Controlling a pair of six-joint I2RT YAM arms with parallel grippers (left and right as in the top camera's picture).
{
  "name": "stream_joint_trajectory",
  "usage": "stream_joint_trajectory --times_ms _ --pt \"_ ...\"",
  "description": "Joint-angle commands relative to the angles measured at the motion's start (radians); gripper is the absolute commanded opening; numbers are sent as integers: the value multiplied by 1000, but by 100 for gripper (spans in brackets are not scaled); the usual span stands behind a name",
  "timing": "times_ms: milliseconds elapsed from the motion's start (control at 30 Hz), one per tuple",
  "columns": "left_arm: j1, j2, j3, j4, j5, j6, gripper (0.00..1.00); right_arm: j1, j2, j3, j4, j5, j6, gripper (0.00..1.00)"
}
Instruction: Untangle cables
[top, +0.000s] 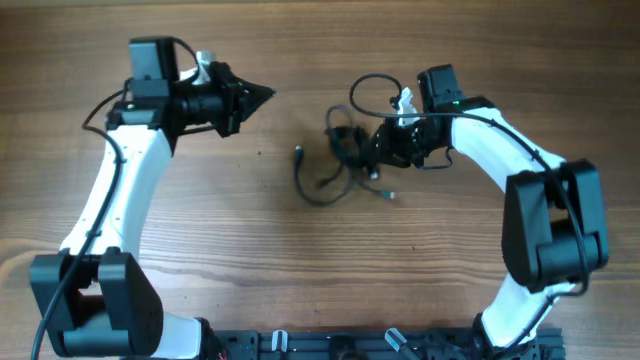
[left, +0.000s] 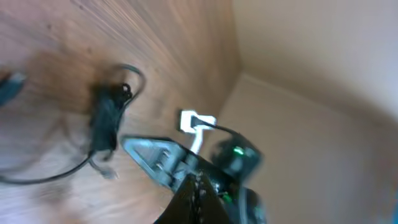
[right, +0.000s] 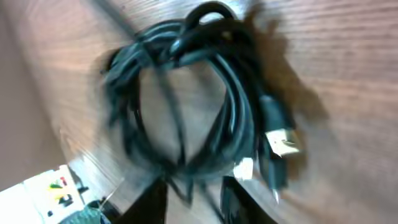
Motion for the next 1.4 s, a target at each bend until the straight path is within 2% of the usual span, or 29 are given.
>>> stream_joint_trajectory --times_ms 0,67,133,167,267,400,467,533,667,767,833,1033,1367 --pt "-19 -6 3 0 -137 191 4 -2 -174 3 -69 140 -60 44" --pt "-28 -6 3 -1 -171 256 4 -2 -241 3 -101 164 -84 59" --pt "-55 -6 3 -10 -257 322 4 -7 -298 3 -113 191 -84 60" --pt "-86 -5 2 -39 -362 327 4 -20 -321 3 -111 196 -81 60" --pt "-183 14 2 -51 -529 345 4 -66 -351 3 -112 196 -74 60" --pt "-353 83 3 7 -768 344 14 -90 -352 3 -147 186 -88 60" --pt "-401 119 3 19 -827 345 17 -88 -352 3 -164 185 -89 60" --pt "-436 172 3 19 -855 333 13 -88 -352 3 -191 186 -89 60" --pt "-484 229 3 12 -860 180 9 -88 -352 3 -198 185 -82 60" --pt "-537 230 3 11 -901 72 10 -88 -352 3 -208 186 -84 60" --pt "-567 231 2 6 -945 24 15 -88 -352 3 -216 186 -85 60" --pt "-611 283 2 -4 -1053 -53 22 -88 -352 3 -224 186 -88 60" --pt "-613 361 2 14 -1093 -56 25 -88 -352 3 -241 186 -111 60"
